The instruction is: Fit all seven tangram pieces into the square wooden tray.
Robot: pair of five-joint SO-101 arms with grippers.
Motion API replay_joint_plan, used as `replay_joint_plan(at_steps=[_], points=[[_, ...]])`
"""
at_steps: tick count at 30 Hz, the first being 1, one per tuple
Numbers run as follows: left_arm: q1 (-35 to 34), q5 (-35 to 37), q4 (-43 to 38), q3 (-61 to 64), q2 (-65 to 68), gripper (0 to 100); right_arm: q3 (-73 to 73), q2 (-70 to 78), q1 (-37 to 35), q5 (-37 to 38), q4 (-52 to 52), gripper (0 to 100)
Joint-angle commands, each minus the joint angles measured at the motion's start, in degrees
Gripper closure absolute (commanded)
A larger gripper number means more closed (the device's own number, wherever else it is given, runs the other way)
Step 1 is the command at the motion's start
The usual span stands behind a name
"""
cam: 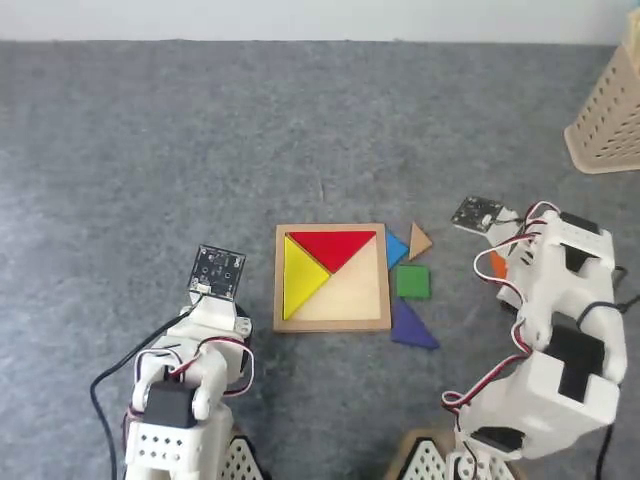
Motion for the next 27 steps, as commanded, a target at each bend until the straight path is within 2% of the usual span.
replay_joint_plan(at_steps=[1,4,7,12,19,22,27], points=[[-0.1,0.4,0.4,-1.1,-1.2,99,-0.8,-0.7,-2.1,-9.9,-0.5,86.9],[-0.1,0.4,0.4,-1.1,-1.2,99,-1.2,-0.7,-6.7,-21.6,-0.5,95.7],[-0.1,0.4,0.4,-1.1,-1.2,99,-4.3,-0.2,-13.1,-34.3,1.6,96.0],[-0.1,0.4,0.4,-1.1,-1.2,99,-15.1,-0.7,-22.7,-54.0,11.6,96.5],[-0.1,0.4,0.4,-1.1,-1.2,99,-20.8,-0.8,-28.4,-65.9,17.5,96.9],[-0.1,0.4,0.4,-1.1,-1.2,99,-16.7,-0.8,-33.6,-63.8,12.6,99.1],[-0.1,0.4,0.4,-1.1,-1.2,99,-12.6,-0.7,-40.3,-69.5,6.7,99.1]])
